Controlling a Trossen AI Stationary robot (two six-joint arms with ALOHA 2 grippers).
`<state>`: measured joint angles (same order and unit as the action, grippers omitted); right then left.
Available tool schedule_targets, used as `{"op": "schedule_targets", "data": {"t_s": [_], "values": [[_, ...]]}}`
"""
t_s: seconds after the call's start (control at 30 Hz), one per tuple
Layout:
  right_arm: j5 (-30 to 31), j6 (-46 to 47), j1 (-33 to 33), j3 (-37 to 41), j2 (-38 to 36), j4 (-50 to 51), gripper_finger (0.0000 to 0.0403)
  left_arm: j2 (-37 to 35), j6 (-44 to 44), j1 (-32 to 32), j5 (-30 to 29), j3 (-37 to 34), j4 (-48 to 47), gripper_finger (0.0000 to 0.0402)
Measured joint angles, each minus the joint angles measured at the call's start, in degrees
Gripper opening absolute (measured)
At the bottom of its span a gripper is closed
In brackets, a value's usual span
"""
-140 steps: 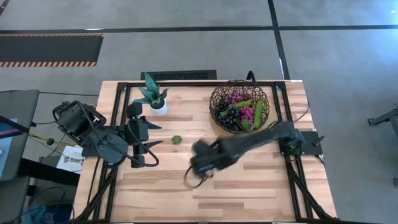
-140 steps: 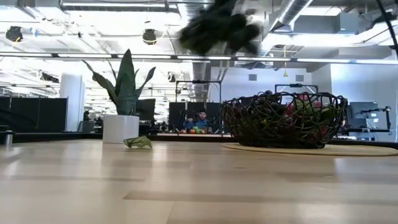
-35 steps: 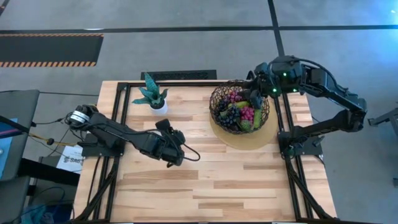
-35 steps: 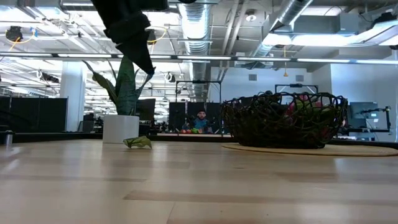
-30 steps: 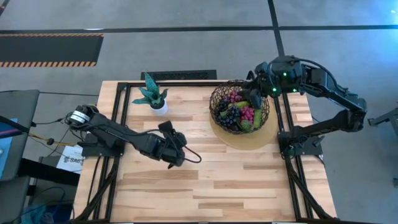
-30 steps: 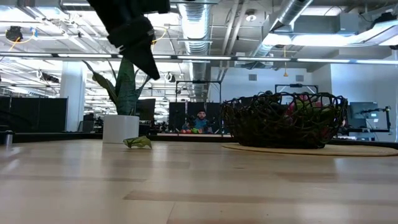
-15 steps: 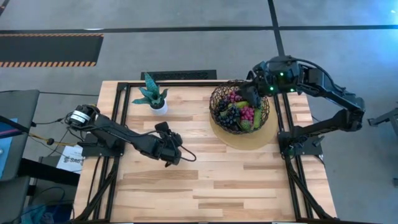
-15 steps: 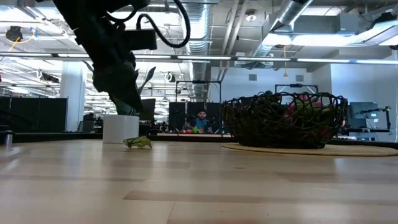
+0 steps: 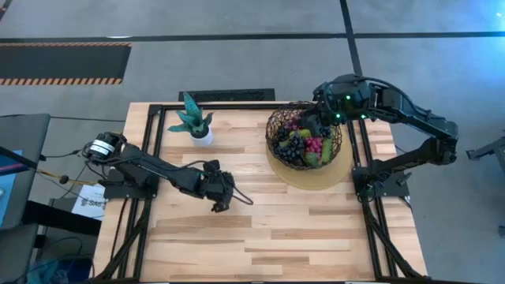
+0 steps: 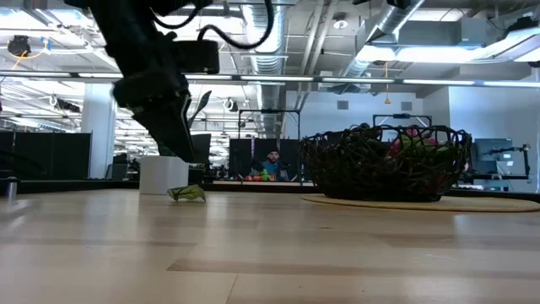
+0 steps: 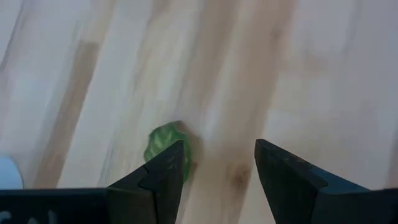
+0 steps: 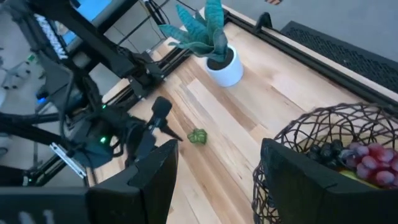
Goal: Build produce basket
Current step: Put the green leaf into the black wire basket
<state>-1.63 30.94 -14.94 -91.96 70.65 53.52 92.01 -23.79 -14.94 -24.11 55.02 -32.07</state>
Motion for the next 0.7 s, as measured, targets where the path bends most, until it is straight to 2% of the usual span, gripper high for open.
{"op": "schedule_targets", "data": {"t_s": [0.13,0.3,0.4,0.47,0.6,0.7], "values": [[-2.0,-0.3,0.3,0.0,0.0,-0.3,0.0249,0.0,-8.1,3.6,2.0,0.0,-0.6,0.0183],[-7.8,-1.3,0.3,0.0,-0.5,-3.0,0.0249,0.0,-12.5,9.3,15.3,0.0,-0.6,0.0183],[-11.0,-2.9,0.3,-0.3,-0.7,-3.3,0.0249,0.0,-14.1,12.0,19.4,0.0,-0.6,0.0183],[-11.9,-4.3,0.3,-0.8,-0.7,-2.5,0.0249,0.0,-14.9,13.0,19.3,0.0,-0.6,0.0183],[-12.2,-6.8,0.3,-2.2,-0.7,-2.6,0.0249,0.0,-15.4,13.3,13.3,0.0,-0.6,0.0183],[-12.2,-8.3,0.3,-3.7,-0.6,-2.3,0.0249,0.0,-15.8,13.3,11.8,0.0,-0.6,0.0183]]}}
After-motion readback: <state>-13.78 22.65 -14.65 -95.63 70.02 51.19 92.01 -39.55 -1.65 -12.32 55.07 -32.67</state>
